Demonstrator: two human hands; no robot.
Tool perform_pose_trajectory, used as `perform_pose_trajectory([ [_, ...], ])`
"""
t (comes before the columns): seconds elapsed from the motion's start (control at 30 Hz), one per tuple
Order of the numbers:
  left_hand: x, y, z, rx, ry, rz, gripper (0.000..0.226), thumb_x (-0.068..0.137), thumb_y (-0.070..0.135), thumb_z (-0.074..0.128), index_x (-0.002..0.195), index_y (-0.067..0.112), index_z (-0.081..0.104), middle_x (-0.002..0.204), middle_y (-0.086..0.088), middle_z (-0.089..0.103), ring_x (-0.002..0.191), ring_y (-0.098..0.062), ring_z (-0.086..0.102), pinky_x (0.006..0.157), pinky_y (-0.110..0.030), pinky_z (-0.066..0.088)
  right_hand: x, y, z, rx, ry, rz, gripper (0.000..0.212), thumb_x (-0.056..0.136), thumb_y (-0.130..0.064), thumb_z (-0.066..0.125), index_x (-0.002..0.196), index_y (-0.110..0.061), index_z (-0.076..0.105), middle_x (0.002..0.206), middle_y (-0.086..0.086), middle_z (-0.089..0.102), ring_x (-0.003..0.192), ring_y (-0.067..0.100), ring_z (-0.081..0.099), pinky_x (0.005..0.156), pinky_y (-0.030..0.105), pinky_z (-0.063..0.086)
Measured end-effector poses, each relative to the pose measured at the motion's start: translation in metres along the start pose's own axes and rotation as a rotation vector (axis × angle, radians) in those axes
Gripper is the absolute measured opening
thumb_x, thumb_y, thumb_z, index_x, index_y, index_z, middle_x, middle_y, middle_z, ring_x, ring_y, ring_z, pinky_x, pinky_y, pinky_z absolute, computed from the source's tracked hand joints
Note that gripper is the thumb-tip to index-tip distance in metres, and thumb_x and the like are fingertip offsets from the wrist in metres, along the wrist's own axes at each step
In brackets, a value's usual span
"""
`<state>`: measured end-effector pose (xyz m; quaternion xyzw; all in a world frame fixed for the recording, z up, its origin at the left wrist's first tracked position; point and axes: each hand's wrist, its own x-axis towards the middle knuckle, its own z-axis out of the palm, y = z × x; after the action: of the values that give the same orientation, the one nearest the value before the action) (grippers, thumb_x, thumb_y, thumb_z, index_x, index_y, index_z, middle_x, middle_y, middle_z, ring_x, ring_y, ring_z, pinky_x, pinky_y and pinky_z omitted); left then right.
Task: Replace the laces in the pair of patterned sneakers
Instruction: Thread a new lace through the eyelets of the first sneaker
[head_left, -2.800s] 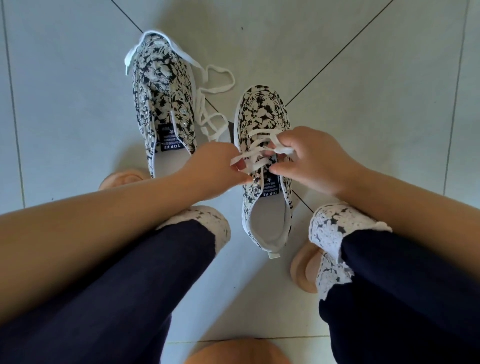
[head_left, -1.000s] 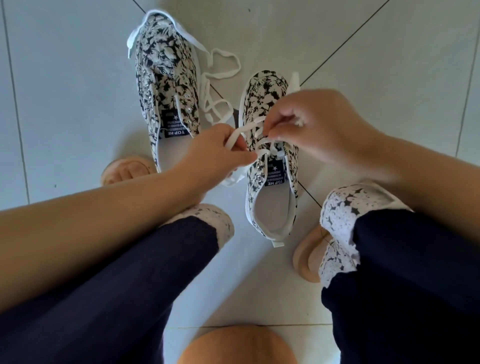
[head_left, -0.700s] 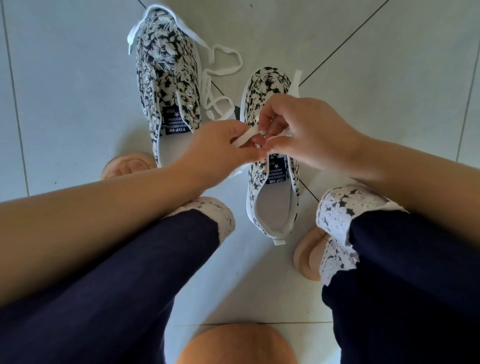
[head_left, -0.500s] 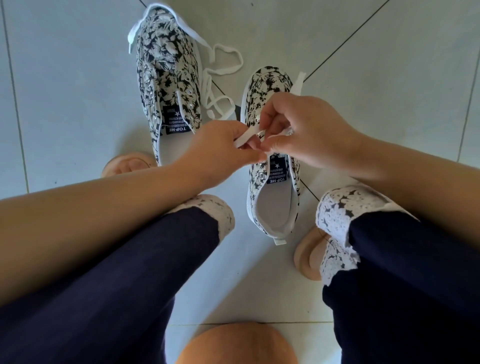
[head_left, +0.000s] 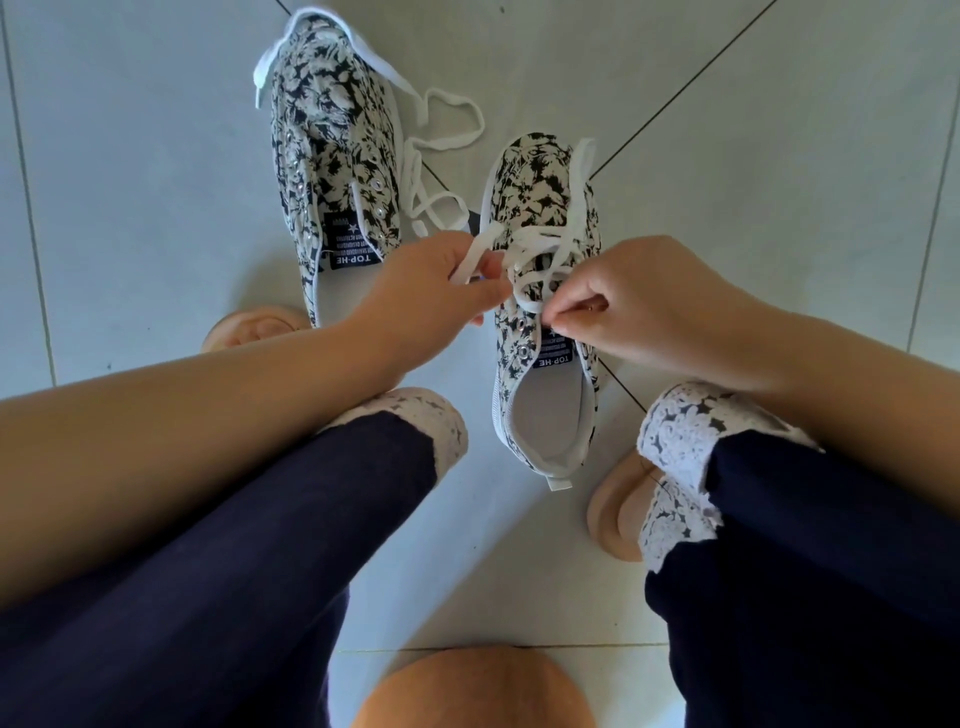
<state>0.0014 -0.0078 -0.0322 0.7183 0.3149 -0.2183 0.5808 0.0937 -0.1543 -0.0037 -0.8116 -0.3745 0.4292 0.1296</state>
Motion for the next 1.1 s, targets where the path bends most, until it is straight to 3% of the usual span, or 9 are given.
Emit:
perform_pose_trajectory([
  [0.1, 0.004, 0.001, 0.000, -0.091, 0.014, -0.019, 0.008, 0.085, 0.016, 0.063, 0.090, 0.010, 0.061, 0.070, 0.005, 0.059, 0.047, 0.007, 0.049, 0.058, -0.018, 0.041, 0.002, 0.002, 0.006, -0.090, 0.032, 0.038, 0.021, 0.093, -0.021, 0.054, 0.105, -0.017, 0.070, 0.093, 0.001, 0.073, 0.036, 0.004, 0.045, 0.058, 0.005, 0.041],
  [0.17, 0.004, 0.000, 0.001, -0.179, 0.031, -0.052, 0.012, 0.085, 0.013, 0.063, 0.094, 0.006, 0.061, 0.073, 0.002, 0.061, 0.053, 0.003, 0.054, 0.056, -0.017, 0.042, 0.004, 0.002, 0.007, -0.020, 0.018, 0.078, 0.022, 0.093, -0.021, 0.053, 0.104, -0.011, 0.069, 0.098, 0.004, 0.072, 0.040, 0.000, 0.048, 0.059, 0.000, 0.040],
  [0.27, 0.003, 0.001, 0.001, -0.281, 0.016, -0.089, 0.003, 0.085, 0.010, 0.061, 0.084, 0.011, 0.059, 0.074, 0.002, 0.061, 0.064, -0.005, 0.059, 0.059, -0.019, 0.044, 0.007, -0.003, 0.012, 0.345, 0.008, 0.228, 0.025, 0.090, -0.022, 0.058, 0.112, -0.011, 0.065, 0.086, -0.009, 0.068, 0.047, -0.003, 0.057, 0.055, 0.007, 0.048],
  [0.37, 0.003, -0.001, 0.000, -0.342, 0.036, -0.119, 0.013, 0.086, 0.008, 0.060, 0.076, 0.015, 0.056, 0.081, -0.003, 0.064, 0.070, -0.009, 0.059, 0.064, -0.023, 0.047, 0.010, -0.007, 0.023, 0.674, 0.036, 0.360, 0.019, 0.086, -0.014, 0.065, 0.096, 0.002, 0.063, 0.077, 0.006, 0.067, 0.058, 0.006, 0.066, 0.058, 0.021, 0.055],
  [0.43, 0.002, -0.003, 0.000, -0.350, 0.056, -0.136, 0.013, 0.087, 0.009, 0.059, 0.076, 0.014, 0.056, 0.097, -0.012, 0.066, 0.071, -0.011, 0.059, 0.066, -0.025, 0.048, 0.012, -0.008, 0.027, 0.805, 0.096, 0.411, 0.007, 0.083, -0.005, 0.066, 0.089, 0.000, 0.064, 0.070, 0.005, 0.063, 0.051, 0.004, 0.061, 0.050, 0.017, 0.048],
  [0.53, 0.001, -0.006, 0.000, -0.359, 0.077, -0.170, 0.013, 0.087, 0.009, 0.060, 0.075, 0.014, 0.056, 0.103, -0.016, 0.065, 0.068, -0.011, 0.058, 0.062, -0.022, 0.048, 0.014, -0.004, 0.026, 0.906, 0.136, 0.499, 0.014, 0.079, 0.002, 0.067, 0.092, -0.002, 0.067, 0.070, 0.002, 0.062, 0.045, 0.003, 0.057, 0.045, 0.014, 0.044],
  [0.7, -0.005, -0.010, 0.008, -0.370, 0.035, -0.246, 0.007, 0.080, 0.009, 0.067, 0.079, 0.012, 0.061, 0.070, 0.000, 0.058, 0.060, -0.009, 0.053, 0.055, -0.017, 0.048, 0.013, -0.003, 0.025, 0.819, 0.077, 0.459, 0.006, 0.082, -0.003, 0.066, 0.082, -0.009, 0.068, 0.068, 0.007, 0.064, 0.047, 0.003, 0.056, 0.047, 0.013, 0.047],
  [1.0, -0.009, -0.014, 0.016, -0.426, 0.002, -0.378, 0.004, 0.079, 0.006, 0.068, 0.081, 0.004, 0.065, 0.073, -0.007, 0.066, 0.058, -0.012, 0.057, 0.051, -0.018, 0.048, 0.011, -0.007, 0.029, 0.696, 0.003, 0.407, 0.004, 0.086, -0.006, 0.061, 0.089, -0.005, 0.064, 0.085, 0.018, 0.069, 0.060, 0.014, 0.062, 0.059, 0.027, 0.048],
  [1.1, -0.010, -0.016, 0.016, -0.426, -0.001, -0.394, 0.004, 0.079, 0.004, 0.067, 0.077, 0.006, 0.065, 0.073, -0.008, 0.066, 0.058, -0.012, 0.058, 0.050, -0.017, 0.047, 0.012, -0.009, 0.028, 0.590, -0.009, 0.367, 0.004, 0.087, -0.010, 0.060, 0.089, -0.007, 0.063, 0.082, 0.015, 0.070, 0.070, 0.026, 0.069, 0.068, 0.040, 0.053],
])
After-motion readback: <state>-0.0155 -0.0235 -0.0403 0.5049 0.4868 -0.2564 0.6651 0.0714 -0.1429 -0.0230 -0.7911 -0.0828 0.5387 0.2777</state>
